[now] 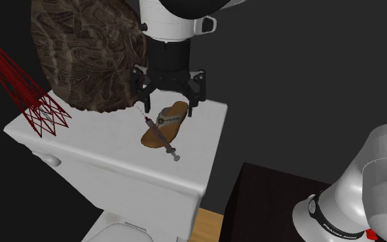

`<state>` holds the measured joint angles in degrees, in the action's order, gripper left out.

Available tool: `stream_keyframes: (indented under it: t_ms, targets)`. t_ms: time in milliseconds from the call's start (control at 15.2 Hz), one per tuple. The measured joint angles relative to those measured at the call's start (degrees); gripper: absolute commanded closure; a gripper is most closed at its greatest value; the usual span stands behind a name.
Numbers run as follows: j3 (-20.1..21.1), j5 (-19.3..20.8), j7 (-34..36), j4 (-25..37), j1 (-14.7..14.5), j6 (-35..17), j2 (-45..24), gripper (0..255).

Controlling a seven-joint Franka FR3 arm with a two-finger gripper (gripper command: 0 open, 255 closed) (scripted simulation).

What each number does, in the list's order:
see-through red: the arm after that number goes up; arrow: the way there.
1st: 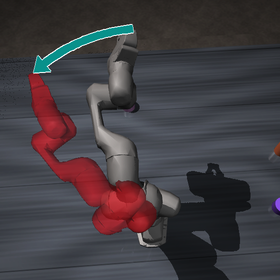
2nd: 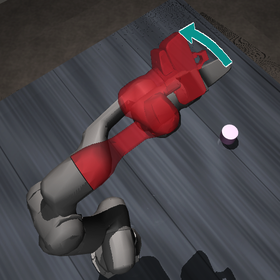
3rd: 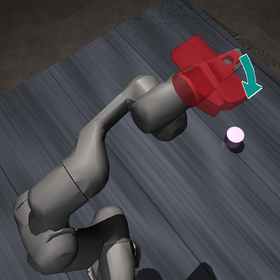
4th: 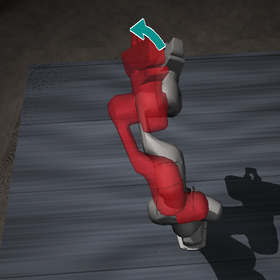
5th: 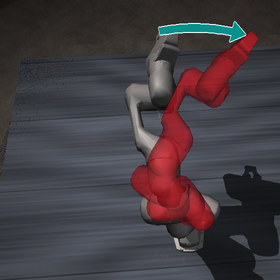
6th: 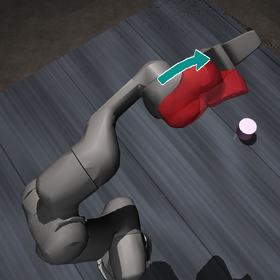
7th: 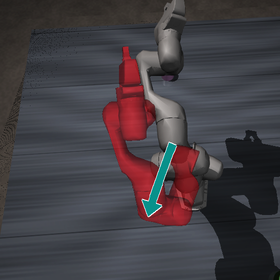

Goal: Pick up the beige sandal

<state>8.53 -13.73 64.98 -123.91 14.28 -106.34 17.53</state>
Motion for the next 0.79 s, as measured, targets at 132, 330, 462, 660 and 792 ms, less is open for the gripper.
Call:
stream_keyframes:
  t_ms: [132, 330, 462, 660, 792]
  targets:
    - [0.09, -0.09, -0.13, -1.16, -0.01, -1.45, -0.28, 0]
    - [0.16, -0.17, -0.28, -2.05, -0.03, -2.56, -0.51, 255]
    - [0.17, -0.18, -0.28, -2.09, -0.03, -2.67, -0.52, 255]
    - [0.18, -0.20, -0.28, -2.10, -0.05, -2.70, -0.51, 255]
    - [0.18, -0.20, -0.28, -2.09, -0.05, -2.70, -0.51, 255]
